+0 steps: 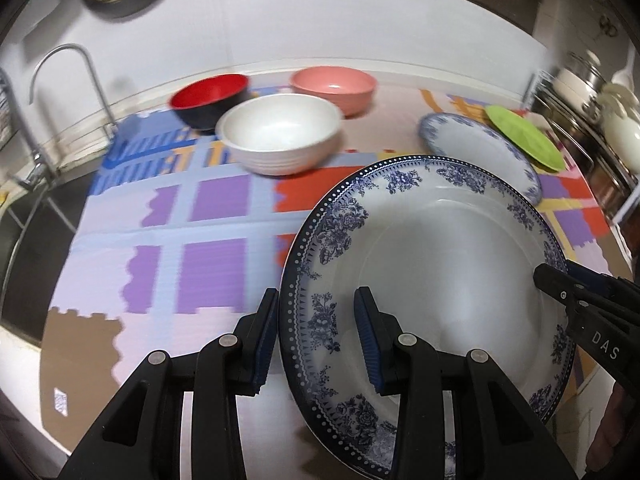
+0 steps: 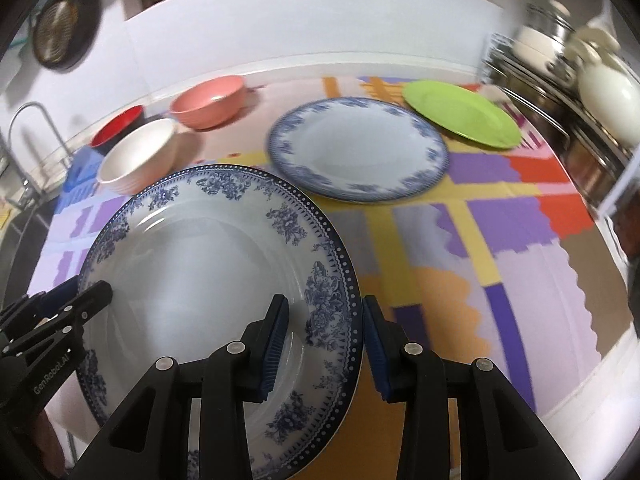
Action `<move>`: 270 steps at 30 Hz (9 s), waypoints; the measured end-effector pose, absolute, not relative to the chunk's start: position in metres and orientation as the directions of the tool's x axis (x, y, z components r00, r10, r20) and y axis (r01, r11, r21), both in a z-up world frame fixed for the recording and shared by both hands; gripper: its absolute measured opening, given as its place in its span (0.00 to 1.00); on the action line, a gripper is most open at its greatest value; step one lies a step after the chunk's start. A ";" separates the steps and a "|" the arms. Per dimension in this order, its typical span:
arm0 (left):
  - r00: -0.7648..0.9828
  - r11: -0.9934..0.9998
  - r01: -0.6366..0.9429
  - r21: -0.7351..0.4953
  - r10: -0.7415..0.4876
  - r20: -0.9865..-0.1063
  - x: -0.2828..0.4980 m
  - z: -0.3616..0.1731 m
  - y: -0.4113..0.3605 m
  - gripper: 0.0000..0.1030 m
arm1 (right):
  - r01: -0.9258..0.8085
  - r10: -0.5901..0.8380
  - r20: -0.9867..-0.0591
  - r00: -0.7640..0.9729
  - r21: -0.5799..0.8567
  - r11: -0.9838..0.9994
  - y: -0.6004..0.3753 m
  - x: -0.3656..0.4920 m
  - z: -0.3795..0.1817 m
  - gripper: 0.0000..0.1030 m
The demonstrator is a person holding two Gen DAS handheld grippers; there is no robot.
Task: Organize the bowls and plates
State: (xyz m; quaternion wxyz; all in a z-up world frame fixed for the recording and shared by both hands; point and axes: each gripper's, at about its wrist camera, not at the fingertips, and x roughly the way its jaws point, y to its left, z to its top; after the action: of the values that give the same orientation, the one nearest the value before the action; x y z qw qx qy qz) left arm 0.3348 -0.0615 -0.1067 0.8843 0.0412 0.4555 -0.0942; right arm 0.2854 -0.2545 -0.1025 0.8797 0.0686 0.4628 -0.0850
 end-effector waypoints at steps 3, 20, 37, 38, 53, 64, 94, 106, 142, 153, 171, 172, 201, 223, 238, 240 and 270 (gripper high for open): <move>0.571 0.986 0.169 -0.013 -0.108 -0.814 0.335 -0.106 -0.043 0.36 | 0.178 -0.065 -0.823 0.564 0.044 0.983 -0.236 0.293 -0.100 0.37; 0.553 1.000 0.011 -0.009 -0.014 -0.833 0.342 -0.117 0.047 0.37 | 0.005 0.037 -0.837 0.547 0.048 0.999 -0.144 0.333 -0.109 0.37; 0.486 1.000 -0.025 -0.009 0.004 -0.874 0.356 -0.145 0.083 0.37 | -0.044 0.066 -0.875 0.480 0.052 0.998 -0.095 0.358 -0.135 0.37; 0.483 1.000 -0.025 -0.009 0.004 -0.876 0.356 -0.146 0.084 0.37 | -0.043 0.066 -0.877 0.476 0.052 0.998 -0.095 0.358 -0.136 0.37; 0.463 0.999 -0.038 -0.009 0.010 -0.886 0.357 -0.153 0.086 0.37 | -0.043 0.074 -0.893 0.443 0.061 0.997 -0.091 0.360 -0.149 0.37; 0.473 1.000 -0.025 -0.013 0.001 -0.881 0.357 -0.150 0.085 0.51 | -0.042 0.078 -0.890 0.449 0.066 0.997 -0.092 0.360 -0.150 0.38; 0.680 0.947 0.319 0.040 -0.199 -0.706 0.380 -0.039 -0.093 0.94 | 0.235 -0.115 -0.785 0.609 0.040 0.971 -0.242 0.328 -0.060 0.70; 0.636 0.920 0.391 -0.002 -0.272 -0.722 0.434 -0.034 -0.175 0.94 | 0.329 -0.204 -0.726 0.656 0.032 0.944 -0.325 0.349 -0.039 0.70; 0.382 0.893 0.451 -0.006 -0.199 -0.902 0.563 -0.148 -0.282 0.70 | 0.431 -0.145 -0.871 0.469 0.082 0.899 -0.442 0.462 -0.151 0.58; 0.350 0.888 0.456 -0.055 -0.236 -0.906 0.566 -0.151 -0.284 0.44 | 0.419 -0.135 -0.877 0.461 0.081 0.904 -0.441 0.468 -0.159 0.43; 0.376 0.898 0.438 -0.032 -0.216 -0.901 0.564 -0.147 -0.284 0.37 | 0.427 -0.142 -0.879 0.456 0.075 0.901 -0.442 0.467 -0.158 0.37; 0.379 0.899 0.437 -0.034 -0.219 -0.899 0.563 -0.146 -0.284 0.37 | 0.428 -0.144 -0.878 0.456 0.075 0.901 -0.442 0.467 -0.157 0.37; 0.519 0.957 0.286 -0.056 -0.203 -0.830 0.488 -0.069 -0.176 0.37 | 0.310 -0.137 -0.815 0.563 0.055 0.949 -0.358 0.422 -0.079 0.37; 0.567 0.986 0.148 -0.073 -0.145 -0.811 0.408 -0.053 -0.053 0.37 | 0.176 -0.075 -0.798 0.598 0.039 0.984 -0.248 0.377 -0.053 0.37; 0.562 0.997 0.043 -0.059 -0.073 -0.824 0.376 -0.059 0.034 0.37 | 0.071 -0.010 -0.813 0.583 0.039 0.997 -0.161 0.361 -0.056 0.37; 0.557 0.998 0.030 -0.057 -0.064 -0.828 0.372 -0.062 0.045 0.37 | 0.057 -0.002 -0.815 0.580 0.038 0.998 -0.151 0.361 -0.058 0.37; 0.413 1.000 -0.007 -0.005 -0.002 -0.911 0.375 -0.131 0.088 0.37 | -0.003 0.047 -0.897 0.440 0.051 0.999 -0.086 0.370 -0.123 0.37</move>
State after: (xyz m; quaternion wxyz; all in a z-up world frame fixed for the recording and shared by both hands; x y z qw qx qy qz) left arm 0.3746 0.0875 -0.1314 0.8406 -0.0040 0.5416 0.0016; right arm 0.3696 -0.0859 -0.1227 0.8484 0.0207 0.5288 0.0147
